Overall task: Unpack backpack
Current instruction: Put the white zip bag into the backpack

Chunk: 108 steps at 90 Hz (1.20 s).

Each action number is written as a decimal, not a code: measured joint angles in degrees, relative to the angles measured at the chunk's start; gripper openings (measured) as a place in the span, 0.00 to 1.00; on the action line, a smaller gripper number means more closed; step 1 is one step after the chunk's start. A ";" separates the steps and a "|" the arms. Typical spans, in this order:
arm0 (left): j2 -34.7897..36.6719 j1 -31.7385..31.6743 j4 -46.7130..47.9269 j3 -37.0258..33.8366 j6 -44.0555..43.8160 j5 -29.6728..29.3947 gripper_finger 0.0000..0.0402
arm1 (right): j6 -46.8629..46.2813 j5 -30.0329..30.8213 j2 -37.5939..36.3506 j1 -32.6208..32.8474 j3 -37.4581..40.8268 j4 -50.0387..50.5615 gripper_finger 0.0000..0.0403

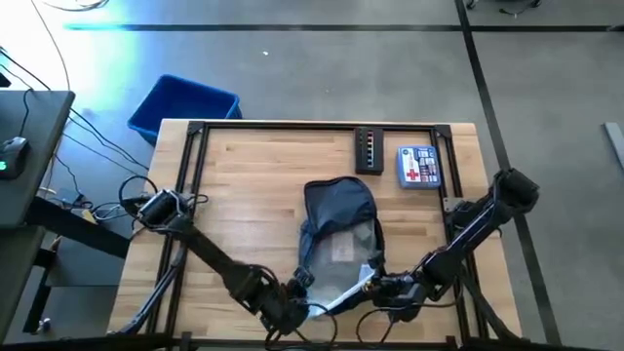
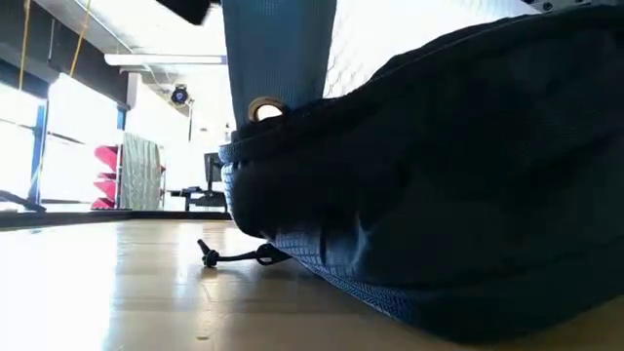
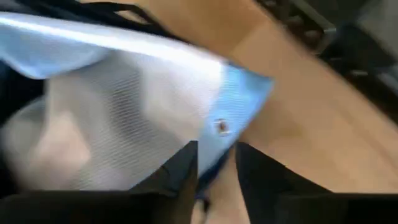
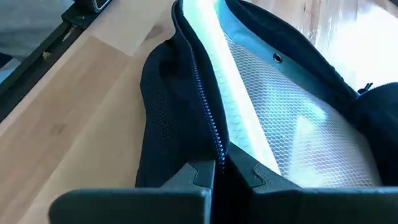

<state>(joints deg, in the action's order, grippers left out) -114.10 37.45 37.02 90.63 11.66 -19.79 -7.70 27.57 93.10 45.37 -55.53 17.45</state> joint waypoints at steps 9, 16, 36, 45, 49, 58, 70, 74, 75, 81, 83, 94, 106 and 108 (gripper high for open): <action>-0.92 -1.00 1.96 0.00 -0.46 1.61 0.33 | 0.00 0.01 0.00 -0.09 0.00 -0.10 0.00; -2.40 -1.91 4.49 0.00 -0.38 2.99 0.38 | -0.24 -0.52 0.00 -0.09 0.00 -0.11 0.00; -7.89 -4.37 4.68 0.00 2.47 1.81 0.44 | -0.26 -0.99 0.00 -0.09 0.02 -0.55 0.00; -8.85 -4.61 5.36 0.00 2.48 3.26 0.36 | -0.41 -1.04 0.00 -0.07 0.02 -0.33 0.00; -8.85 -4.35 5.48 0.00 2.41 3.54 0.28 | -0.42 -1.03 0.00 -0.07 0.02 -0.04 0.00; -7.28 -3.22 5.77 -0.01 0.99 4.12 0.06 | -1.54 -1.07 0.00 -0.18 0.02 0.37 0.00; -3.68 -1.51 7.19 1.83 -0.45 3.36 0.03 | -4.27 -0.55 0.00 -0.92 0.04 2.47 0.00; -2.41 -0.88 7.92 2.32 -0.28 2.32 0.01 | -5.24 0.33 -0.27 -1.08 -0.14 4.05 0.00; -2.04 -0.75 8.06 2.46 -0.23 1.99 0.01 | -5.51 0.62 -0.36 -1.08 -0.27 4.65 0.00; 0.44 0.11 8.28 2.96 -0.70 -0.87 0.01 | -6.82 2.65 -1.39 -1.06 -1.77 7.21 0.00; 1.36 0.42 8.01 2.98 -0.88 -2.17 0.01 | -7.11 3.28 -1.82 -0.83 -2.37 7.86 0.00; 5.15 1.81 6.30 3.17 -0.72 -6.19 0.00 | -7.83 7.39 -3.43 0.04 -4.00 9.71 0.00; 5.79 1.93 6.40 3.10 -0.68 -7.35 0.00 | -11.64 5.05 -3.19 -1.04 -2.98 10.95 0.00; 5.75 1.90 6.41 3.06 -0.68 -7.46 0.00 | -12.27 4.33 -3.06 -1.14 -2.52 10.96 0.00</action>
<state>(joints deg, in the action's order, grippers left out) -108.35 39.35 43.43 93.69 10.98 -27.25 -19.98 31.90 90.04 44.23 -58.05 28.42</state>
